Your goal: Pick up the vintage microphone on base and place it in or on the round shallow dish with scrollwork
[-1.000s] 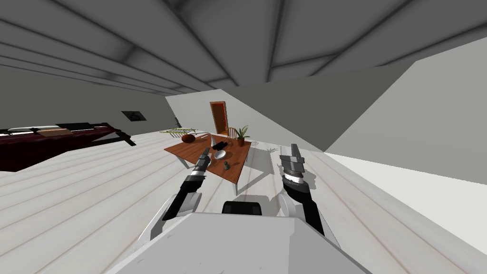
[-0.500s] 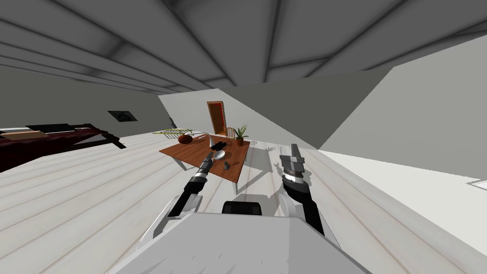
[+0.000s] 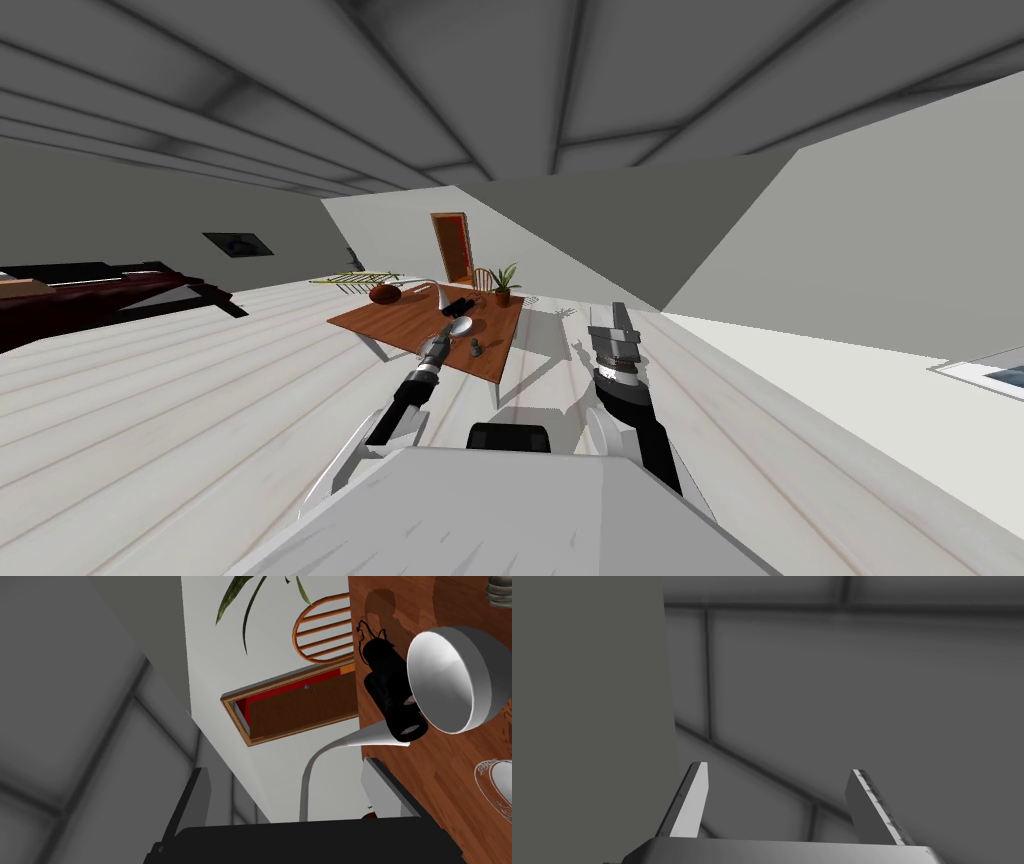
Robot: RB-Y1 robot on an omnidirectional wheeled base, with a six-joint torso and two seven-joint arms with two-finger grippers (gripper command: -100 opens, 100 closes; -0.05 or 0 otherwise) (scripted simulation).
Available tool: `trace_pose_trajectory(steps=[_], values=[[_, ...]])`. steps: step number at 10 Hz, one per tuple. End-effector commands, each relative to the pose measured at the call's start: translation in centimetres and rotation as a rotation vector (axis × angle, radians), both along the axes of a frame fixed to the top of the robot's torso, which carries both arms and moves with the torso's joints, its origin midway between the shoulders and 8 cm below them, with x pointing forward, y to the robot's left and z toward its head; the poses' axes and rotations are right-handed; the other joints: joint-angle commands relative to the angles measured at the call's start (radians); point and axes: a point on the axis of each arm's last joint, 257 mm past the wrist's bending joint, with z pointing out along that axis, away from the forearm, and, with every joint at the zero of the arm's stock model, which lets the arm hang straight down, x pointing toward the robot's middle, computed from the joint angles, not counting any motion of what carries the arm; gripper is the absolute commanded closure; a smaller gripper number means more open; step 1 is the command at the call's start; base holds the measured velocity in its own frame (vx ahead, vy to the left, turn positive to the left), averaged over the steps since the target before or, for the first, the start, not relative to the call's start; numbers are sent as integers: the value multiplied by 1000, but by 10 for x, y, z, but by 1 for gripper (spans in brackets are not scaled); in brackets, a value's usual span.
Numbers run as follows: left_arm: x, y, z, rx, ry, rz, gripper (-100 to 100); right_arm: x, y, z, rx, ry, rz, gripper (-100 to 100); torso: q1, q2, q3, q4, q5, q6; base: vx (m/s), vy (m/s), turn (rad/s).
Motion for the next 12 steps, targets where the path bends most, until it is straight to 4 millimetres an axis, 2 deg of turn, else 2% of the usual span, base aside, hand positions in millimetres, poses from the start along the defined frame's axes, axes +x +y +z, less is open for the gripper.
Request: trace_pose_trajectory(steps=[1,2,4,5,7,10,12], values=[[1,-1,-23,-10,68,6,-100,0,0,0,0,0,0,0,0,0,0,0,0,0,-17,36,-94],[1,0,-27,-11,81,11,-100,0,0,0,0,0,0,0,1,0,0,0,0,0,-11,32,-29],[4,-2,-54,-26,163,19,-100,0,0,0,0,0,0,0,0,0,0,0,0,0,-4,36,-71],[4,-1,-57,-27,173,22,-100,0,0,0,0,0,0,0,1,-1,0,0,0,0,-6,34,-31],[7,-5,-81,-43,246,29,-100,0,0,0,0,0,0,0,0,-1,0,0,0,0,-4,39,-61],[8,-6,-98,-51,302,39,-100,0,0,0,0,0,0,0,0,-1,-1,0,0,0,3,27,-28],[12,-10,-118,-64,366,44,-100,0,0,0,0,0,0,0,0,-1,-1,0,0,0,4,36,-51]])
